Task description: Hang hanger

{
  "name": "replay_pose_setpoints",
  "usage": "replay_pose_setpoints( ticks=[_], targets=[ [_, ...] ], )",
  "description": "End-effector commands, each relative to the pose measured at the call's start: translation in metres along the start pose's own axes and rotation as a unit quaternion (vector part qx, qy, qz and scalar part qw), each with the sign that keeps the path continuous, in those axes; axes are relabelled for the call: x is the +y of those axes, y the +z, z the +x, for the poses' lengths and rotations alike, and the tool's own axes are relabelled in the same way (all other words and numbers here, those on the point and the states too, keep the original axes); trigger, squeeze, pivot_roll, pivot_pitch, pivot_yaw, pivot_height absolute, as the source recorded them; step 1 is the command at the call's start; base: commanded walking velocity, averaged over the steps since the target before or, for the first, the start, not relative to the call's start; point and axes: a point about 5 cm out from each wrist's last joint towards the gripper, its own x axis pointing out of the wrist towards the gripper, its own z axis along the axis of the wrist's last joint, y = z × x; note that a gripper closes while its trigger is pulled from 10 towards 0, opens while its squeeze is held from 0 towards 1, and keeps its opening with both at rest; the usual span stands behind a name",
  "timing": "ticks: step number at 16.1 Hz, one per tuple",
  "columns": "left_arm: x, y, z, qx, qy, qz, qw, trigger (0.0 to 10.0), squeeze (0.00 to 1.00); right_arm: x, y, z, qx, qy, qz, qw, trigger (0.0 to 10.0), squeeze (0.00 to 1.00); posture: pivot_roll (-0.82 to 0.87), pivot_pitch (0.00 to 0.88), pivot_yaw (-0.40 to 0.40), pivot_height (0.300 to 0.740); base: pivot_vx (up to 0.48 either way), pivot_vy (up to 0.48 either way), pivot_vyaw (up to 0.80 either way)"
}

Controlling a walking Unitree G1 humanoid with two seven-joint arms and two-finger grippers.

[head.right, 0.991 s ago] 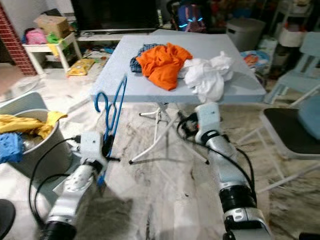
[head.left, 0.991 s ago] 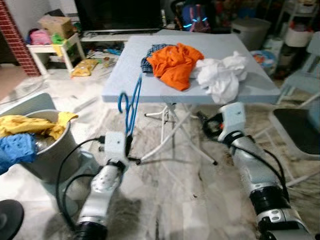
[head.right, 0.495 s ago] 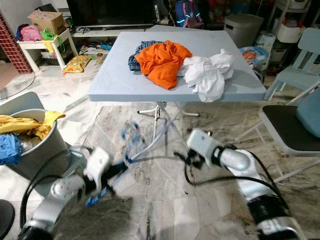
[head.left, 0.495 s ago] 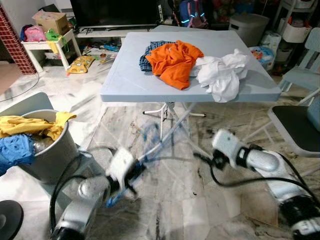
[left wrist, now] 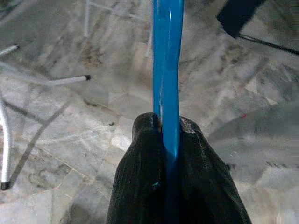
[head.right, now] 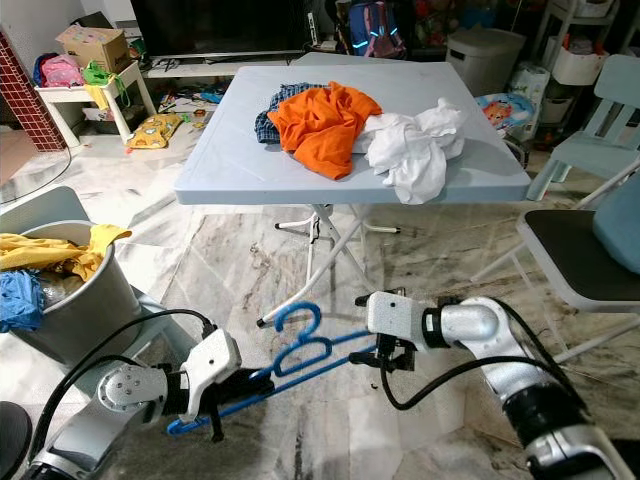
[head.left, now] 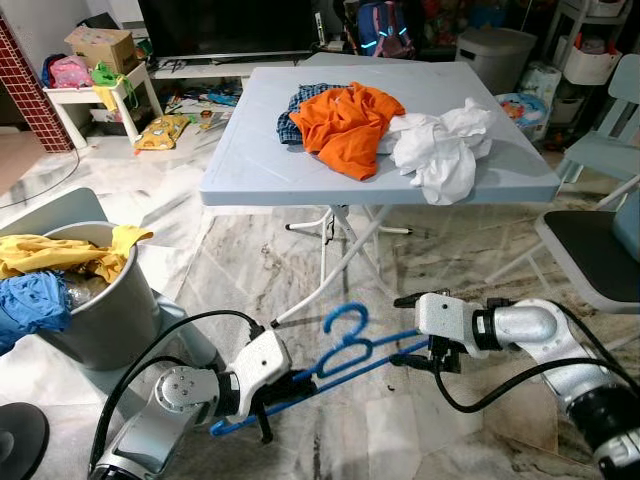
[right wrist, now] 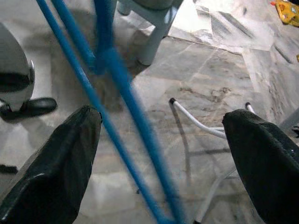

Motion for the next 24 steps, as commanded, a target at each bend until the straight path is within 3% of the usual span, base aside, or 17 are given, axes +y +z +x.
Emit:
replay_pose_setpoints(
  ticks=[1,4,6,7,8,11,12,16,17,18,19,22,23,24],
  targets=[
    [-0.003,0.001,-0.002,0.013,-0.028,0.023,0.999,10.0,0.00,-0.005,0.005,0.000,0.011,0.022,-0.029,0.999,10.0,0.00,-0.17,0.000,0.060,0.740,0.000,0.000,0.00],
    [-0.002,-0.002,-0.003,0.029,-0.038,0.048,0.998,10.0,0.00,-0.005,0.006,0.000,0.020,0.051,-0.030,0.998,10.0,0.00,-0.17,0.000,0.065,0.740,0.000,0.000,0.00],
    [0.000,-0.002,-0.003,0.029,-0.035,0.056,0.997,10.0,0.00,0.003,-0.006,-0.007,0.064,0.111,-0.014,0.992,10.0,0.00,-0.17,0.000,0.065,0.740,0.000,0.000,0.00],
    [-0.001,-0.003,-0.002,0.030,-0.038,0.059,0.997,10.0,0.00,0.006,-0.014,-0.012,0.092,0.133,-0.009,0.987,8.7,0.00,-0.17,0.000,0.065,0.740,0.000,0.000,0.00],
    [-0.002,-0.003,-0.002,0.030,-0.039,0.061,0.997,10.0,0.00,0.006,-0.018,-0.013,0.108,0.135,-0.002,0.985,0.0,0.00,-0.18,0.000,0.063,0.740,0.000,0.000,0.00],
    [-0.002,-0.005,0.000,0.031,-0.038,0.068,0.997,10.0,0.00,0.009,-0.021,-0.013,0.125,0.147,0.014,0.981,0.0,0.00,-0.18,0.000,0.063,0.740,0.000,0.000,0.00],
    [-0.002,-0.005,0.000,0.028,-0.034,0.072,0.996,10.0,0.00,0.011,-0.022,-0.011,0.125,0.149,0.019,0.981,1.1,0.00,-0.18,0.000,0.063,0.740,0.000,0.000,0.00],
    [0.002,-0.003,0.003,0.024,-0.023,0.078,0.996,10.0,0.00,0.021,-0.024,-0.002,0.117,0.148,0.059,0.980,2.4,0.00,-0.18,0.000,0.064,0.740,0.000,0.000,0.00],
    [0.002,-0.003,0.005,0.024,-0.022,0.080,0.996,10.0,0.00,0.024,-0.024,-0.002,0.113,0.157,0.066,0.979,5.8,0.00,-0.18,0.000,0.066,0.740,0.000,0.000,0.00],
    [0.002,-0.003,0.005,0.025,-0.022,0.082,0.996,10.0,0.00,0.024,-0.024,-0.002,0.112,0.159,0.068,0.979,5.8,0.00,-0.18,0.000,0.066,0.740,0.000,0.000,0.00],
    [0.003,-0.003,0.006,0.022,-0.019,0.082,0.996,10.0,0.00,0.025,-0.022,-0.002,0.104,0.162,0.079,0.978,9.8,0.00,-0.18,0.000,0.067,0.740,0.000,0.000,0.00],
    [0.003,-0.003,0.011,0.020,-0.018,0.082,0.996,10.0,0.00,0.024,-0.024,-0.001,0.107,0.151,0.088,0.979,8.2,0.00,-0.19,0.000,0.068,0.740,0.000,0.000,0.00],
    [0.002,-0.003,0.012,0.019,-0.019,0.083,0.996,10.0,0.00,0.023,-0.023,0.001,0.101,0.146,0.095,0.980,6.8,0.00,-0.19,0.000,0.068,0.740,0.000,0.000,0.00],
    [0.002,-0.003,0.014,0.018,-0.019,0.084,0.996,10.0,0.00,0.023,-0.020,0.004,0.092,0.142,0.104,0.980,3.6,0.00,-0.19,0.000,0.069,0.740,0.000,0.000,0.00]
  ],
)
